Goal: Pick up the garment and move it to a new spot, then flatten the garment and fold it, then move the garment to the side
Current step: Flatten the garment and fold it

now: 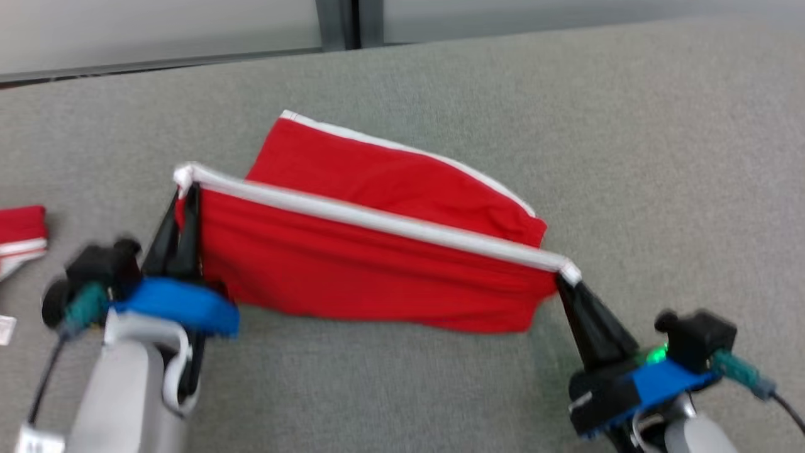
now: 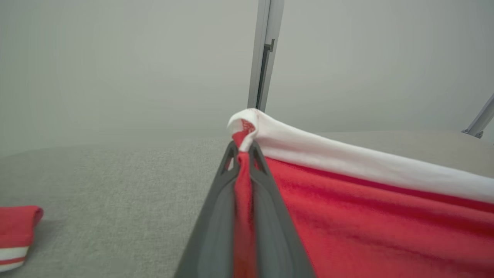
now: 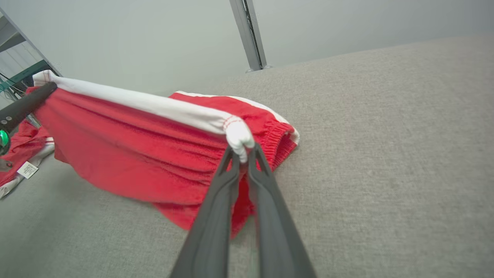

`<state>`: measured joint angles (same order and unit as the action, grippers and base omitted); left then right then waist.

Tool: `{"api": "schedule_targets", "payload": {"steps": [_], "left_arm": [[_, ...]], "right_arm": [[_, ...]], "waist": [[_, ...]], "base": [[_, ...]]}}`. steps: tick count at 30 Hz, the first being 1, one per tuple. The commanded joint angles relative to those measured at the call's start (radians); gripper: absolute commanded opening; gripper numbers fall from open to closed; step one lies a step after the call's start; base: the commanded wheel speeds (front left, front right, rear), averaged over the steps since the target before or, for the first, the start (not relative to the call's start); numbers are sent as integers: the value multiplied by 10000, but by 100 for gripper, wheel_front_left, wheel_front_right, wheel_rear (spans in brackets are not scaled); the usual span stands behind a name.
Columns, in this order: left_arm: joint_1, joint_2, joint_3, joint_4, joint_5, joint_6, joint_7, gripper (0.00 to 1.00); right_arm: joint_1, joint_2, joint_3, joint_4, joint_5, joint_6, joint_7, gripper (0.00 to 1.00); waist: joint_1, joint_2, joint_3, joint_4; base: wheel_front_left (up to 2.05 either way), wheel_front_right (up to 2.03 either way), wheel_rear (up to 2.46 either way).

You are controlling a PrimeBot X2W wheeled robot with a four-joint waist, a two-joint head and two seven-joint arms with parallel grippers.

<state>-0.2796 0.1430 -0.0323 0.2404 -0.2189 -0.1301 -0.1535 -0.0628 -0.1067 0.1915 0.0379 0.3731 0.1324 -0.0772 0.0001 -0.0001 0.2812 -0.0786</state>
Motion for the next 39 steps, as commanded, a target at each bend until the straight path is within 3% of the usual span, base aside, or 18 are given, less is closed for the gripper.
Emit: {"api": "schedule_targets", "payload": {"steps": [1, 10, 20, 21, 22, 23, 29, 33, 39], "left_arm": [[-637, 180, 76, 340, -120, 57, 279, 0], [-4107, 501, -687, 3084, -396, 6, 982, 0], [-6438, 638, -1945, 6045, -805, 7, 1139, 0], [-6547, 689, -1993, 6335, -890, 6, 1169, 11], [-6646, 702, -2077, 6633, -973, 6, 1244, 64], [-6741, 633, -2231, 6796, -1081, 6, 1217, 100], [-6722, 651, -2546, 7374, -1232, 19, -243, 100], [-6320, 568, -2325, 7201, -1226, 453, -1008, 100], [-4757, 555, -1500, 4661, -973, 1319, -1118, 100]], "right_arm": [[-429, 28, -179, 185, 93, -30, 93, 0], [-2892, 360, -3, 1793, 646, -26, -129, 0], [-4327, 457, 301, 3336, 1154, -24, -612, 0], [-4402, 455, 386, 3447, 1187, -21, -672, 11], [-4450, 461, 513, 3545, 1216, -20, -726, 47], [-4495, 444, 606, 3607, 1243, -20, -812, 100], [-4272, 31, 782, 3556, 559, -18, -1650, 100], [-3890, -137, 345, 2915, -94, -17, -1853, 100], [-3193, -246, -730, 1550, -1217, -18, -1884, 100]], "waist": [[-1, 1, 432, 114], [-1, 1, 1562, -385], [-1, 1, 2179, -817], [-1, 1, 2200, -832], [-1, 1, 2210, -842], [-1, 1, 2216, -853], [-1, 1, 1982, -695], [-1, 1, 1648, -540], [-1, 1, 1042, -199]], "base": [[0, 0, 0], [0, 0, 0], [0, 0, 0], [0, 0, 0], [0, 0, 0], [0, 0, 0], [0, 0, 0], [0, 0, 0], [0, 0, 0]]}}
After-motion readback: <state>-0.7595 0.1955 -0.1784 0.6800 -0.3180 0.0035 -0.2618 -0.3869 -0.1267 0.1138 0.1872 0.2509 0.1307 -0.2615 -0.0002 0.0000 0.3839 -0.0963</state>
